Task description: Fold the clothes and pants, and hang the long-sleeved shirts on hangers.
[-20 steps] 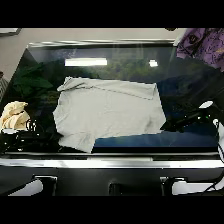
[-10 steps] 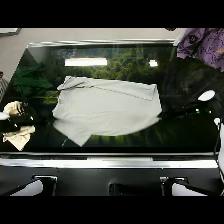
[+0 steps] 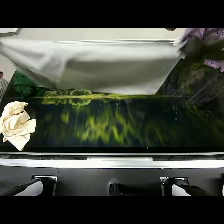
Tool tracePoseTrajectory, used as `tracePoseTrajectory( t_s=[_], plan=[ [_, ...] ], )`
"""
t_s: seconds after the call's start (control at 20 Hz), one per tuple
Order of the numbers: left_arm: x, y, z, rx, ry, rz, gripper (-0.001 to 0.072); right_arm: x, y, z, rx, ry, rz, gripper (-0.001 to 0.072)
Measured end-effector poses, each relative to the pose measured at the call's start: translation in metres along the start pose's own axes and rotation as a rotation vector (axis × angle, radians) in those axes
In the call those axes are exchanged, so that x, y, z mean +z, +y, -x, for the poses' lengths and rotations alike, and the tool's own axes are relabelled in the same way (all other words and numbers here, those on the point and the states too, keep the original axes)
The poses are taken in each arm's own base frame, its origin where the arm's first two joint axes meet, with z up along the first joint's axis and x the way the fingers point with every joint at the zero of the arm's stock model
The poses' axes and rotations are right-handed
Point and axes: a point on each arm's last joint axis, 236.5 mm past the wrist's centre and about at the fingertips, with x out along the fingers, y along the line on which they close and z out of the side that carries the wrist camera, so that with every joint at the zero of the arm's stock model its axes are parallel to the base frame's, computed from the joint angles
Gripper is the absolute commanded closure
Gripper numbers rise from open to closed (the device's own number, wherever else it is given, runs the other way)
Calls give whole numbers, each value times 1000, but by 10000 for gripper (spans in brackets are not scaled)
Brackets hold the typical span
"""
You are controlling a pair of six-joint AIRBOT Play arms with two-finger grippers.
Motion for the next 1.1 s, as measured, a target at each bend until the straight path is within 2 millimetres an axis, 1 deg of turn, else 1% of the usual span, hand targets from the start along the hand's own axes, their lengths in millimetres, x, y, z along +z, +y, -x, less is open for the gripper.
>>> tracePoseTrajectory(
  t_s=[0.05,0.1,0.15,0.2,0.25,0.3,0.35,0.4,0.45,0.5,0.55,0.6,0.65,0.7,0.75,0.8,0.85,0.95,1.0,1.05,1.1],
  plan=[
    [18,-10,28,25,-63,-26,694,20,17,31,-7,-70,45,683],
    [31,-20,59,51,-121,-44,694,33,31,60,-17,-127,81,683],
    [38,-28,87,75,-168,-54,694,42,46,92,-30,-181,111,683],
    [41,-36,115,99,-214,-55,694,45,59,120,-41,-225,134,683],
    [41,-41,140,125,-251,-52,694,47,73,149,-53,-269,154,683],
    [40,-46,166,153,-294,-47,694,45,84,176,-68,-308,164,683],
    [38,-50,188,175,-330,-46,695,42,93,199,-81,-339,166,683],
    [35,-53,209,198,-364,-45,695,38,99,218,-99,-365,160,683],
    [33,-55,225,221,-394,-48,695,34,102,236,-119,-391,149,683],
    [32,-55,238,241,-418,-46,695,31,104,248,-137,-408,133,683],
    [31,-54,245,256,-431,-47,695,28,104,257,-151,-419,114,683],
    [31,-52,247,268,-434,-47,695,24,100,258,-164,-407,90,683],
    [31,-48,244,278,-426,-45,695,20,94,253,-177,-379,62,683],
    [31,-43,233,283,-401,-49,695,17,85,242,-189,-339,35,683],
    [29,-36,216,281,-359,-56,695,13,75,227,-198,-286,10,683],
    [27,-30,194,271,-308,-62,694,9,62,205,-209,-220,-22,682],
    [22,-22,165,249,-238,-58,694,2,46,181,-221,-143,-54,682],
    [9,-4,104,210,-101,-36,694,-17,10,122,-242,29,-117,682],
    [-2,8,67,193,-21,-21,694,-28,-5,96,-248,104,-143,682],
    [-15,18,31,176,56,-6,694,-42,-24,64,-254,186,-166,682],
    [-34,30,-8,160,141,11,694,-58,-44,33,-265,267,-189,682]
  ],
)
